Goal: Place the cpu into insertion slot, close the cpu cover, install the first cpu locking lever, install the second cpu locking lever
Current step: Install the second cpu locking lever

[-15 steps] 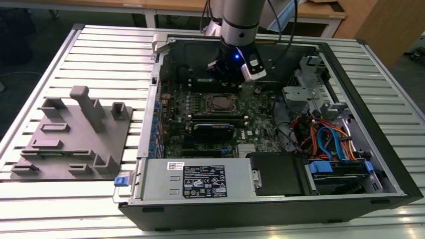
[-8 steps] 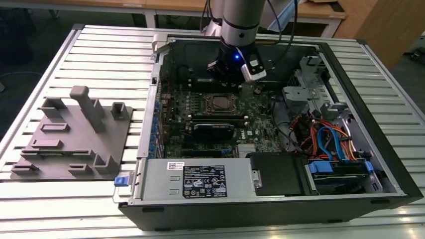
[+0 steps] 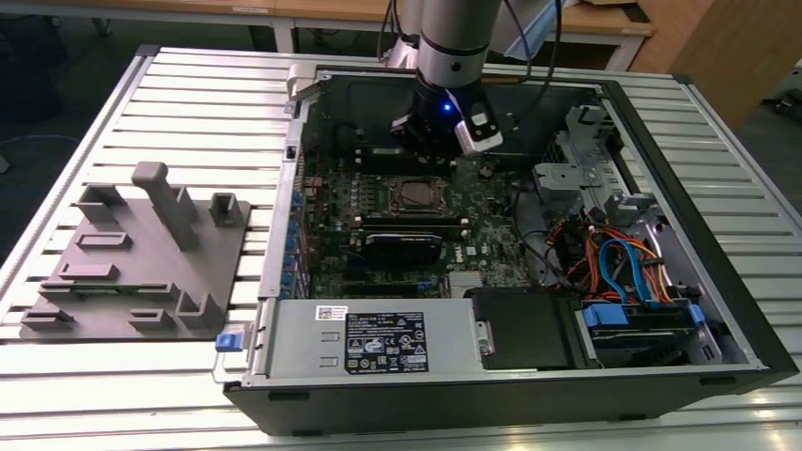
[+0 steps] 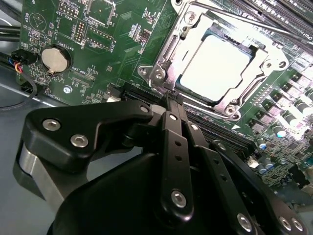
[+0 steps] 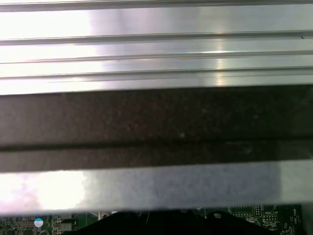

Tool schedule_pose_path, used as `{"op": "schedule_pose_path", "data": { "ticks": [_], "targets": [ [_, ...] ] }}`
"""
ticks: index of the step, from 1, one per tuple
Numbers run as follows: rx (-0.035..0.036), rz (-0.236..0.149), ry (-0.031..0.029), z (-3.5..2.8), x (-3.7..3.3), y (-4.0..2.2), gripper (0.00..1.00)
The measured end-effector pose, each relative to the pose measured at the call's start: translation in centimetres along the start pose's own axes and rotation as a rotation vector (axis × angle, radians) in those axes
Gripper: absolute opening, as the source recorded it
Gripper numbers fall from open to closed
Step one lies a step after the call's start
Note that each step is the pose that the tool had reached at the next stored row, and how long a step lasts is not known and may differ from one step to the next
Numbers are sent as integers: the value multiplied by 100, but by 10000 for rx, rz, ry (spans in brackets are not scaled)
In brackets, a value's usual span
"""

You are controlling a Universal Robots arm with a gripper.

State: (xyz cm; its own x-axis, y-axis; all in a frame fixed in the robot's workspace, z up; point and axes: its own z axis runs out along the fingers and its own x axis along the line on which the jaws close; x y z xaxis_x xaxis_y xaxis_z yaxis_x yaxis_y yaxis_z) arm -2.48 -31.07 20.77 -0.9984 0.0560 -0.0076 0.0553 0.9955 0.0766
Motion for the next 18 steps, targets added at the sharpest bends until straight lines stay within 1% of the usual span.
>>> {"op": "schedule_pose_path", "data": {
  "ticks": [3,10,12,18],
  "targets": [
    [0,0,0,-1,-1,-18,10],
    [1,0,0,-9,-7,-115,10],
    [0,0,-1,-9,-7,-125,10],
    [1,1,0,-10,-7,-129,10]
  ]
}}
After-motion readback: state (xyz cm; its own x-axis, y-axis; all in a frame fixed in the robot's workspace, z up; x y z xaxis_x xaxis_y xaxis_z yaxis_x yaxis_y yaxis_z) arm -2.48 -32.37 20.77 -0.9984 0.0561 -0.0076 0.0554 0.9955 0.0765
